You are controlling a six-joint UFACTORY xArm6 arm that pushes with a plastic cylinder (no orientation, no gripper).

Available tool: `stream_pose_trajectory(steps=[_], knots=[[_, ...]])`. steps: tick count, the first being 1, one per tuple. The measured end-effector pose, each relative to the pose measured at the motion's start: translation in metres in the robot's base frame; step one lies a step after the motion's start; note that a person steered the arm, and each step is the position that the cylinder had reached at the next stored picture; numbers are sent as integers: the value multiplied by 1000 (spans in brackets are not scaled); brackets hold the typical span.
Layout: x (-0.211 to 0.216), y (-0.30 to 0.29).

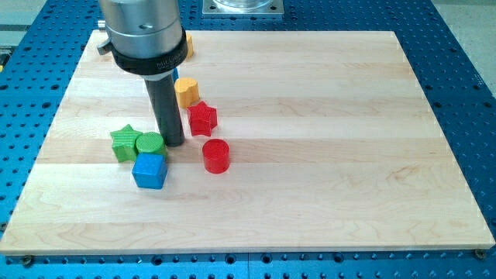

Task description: Move the red star to the left center

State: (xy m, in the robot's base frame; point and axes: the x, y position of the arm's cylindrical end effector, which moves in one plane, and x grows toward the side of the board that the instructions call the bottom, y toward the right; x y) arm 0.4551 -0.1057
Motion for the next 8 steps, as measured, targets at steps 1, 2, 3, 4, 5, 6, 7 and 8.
stream_pose_trajectory(steps=[1,2,3,4,5,6,7,8], knots=[[-1,69],[-10,80],[-28,74],[-32,139],[-53,133],[-37,70],[-22,22],[-27,81]])
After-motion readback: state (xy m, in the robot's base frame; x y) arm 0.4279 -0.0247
